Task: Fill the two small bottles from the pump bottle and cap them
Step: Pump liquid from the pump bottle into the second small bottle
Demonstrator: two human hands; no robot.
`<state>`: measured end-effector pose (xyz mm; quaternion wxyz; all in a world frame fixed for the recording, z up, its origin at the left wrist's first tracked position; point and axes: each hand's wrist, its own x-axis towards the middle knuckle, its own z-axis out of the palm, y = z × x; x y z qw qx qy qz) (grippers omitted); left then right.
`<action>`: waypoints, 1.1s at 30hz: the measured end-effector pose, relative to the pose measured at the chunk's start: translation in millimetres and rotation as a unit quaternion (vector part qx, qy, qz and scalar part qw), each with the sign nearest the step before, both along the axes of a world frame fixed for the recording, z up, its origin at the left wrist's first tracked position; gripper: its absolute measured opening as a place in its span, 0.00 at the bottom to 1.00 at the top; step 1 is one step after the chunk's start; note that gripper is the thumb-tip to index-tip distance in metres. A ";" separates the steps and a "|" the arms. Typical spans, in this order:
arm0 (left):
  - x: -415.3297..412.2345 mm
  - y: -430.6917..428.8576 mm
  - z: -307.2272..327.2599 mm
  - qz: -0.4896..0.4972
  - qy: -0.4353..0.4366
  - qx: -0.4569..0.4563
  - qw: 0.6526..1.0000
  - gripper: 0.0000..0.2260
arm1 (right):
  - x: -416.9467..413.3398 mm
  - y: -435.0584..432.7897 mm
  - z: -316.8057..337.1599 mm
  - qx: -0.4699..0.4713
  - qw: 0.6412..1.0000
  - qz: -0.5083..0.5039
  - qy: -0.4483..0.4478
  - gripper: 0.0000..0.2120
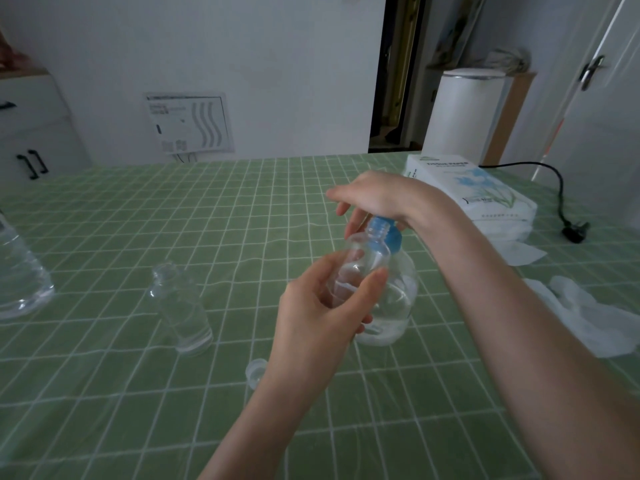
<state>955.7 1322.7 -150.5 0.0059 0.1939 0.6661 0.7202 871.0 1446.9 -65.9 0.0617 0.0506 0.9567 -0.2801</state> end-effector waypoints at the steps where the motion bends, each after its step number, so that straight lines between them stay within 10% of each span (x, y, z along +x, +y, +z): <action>1: 0.2 0.0 0.0 -0.001 0.001 0.000 1.000 0.13 | 0.3 0.1 -0.4 -0.002 1.000 -0.001 -0.002 0.19; 33: -0.8 -0.4 -3.8 -0.001 0.002 -0.008 1.000 0.14 | -1.9 0.6 -8.8 -0.012 1.000 -0.005 -0.002 0.22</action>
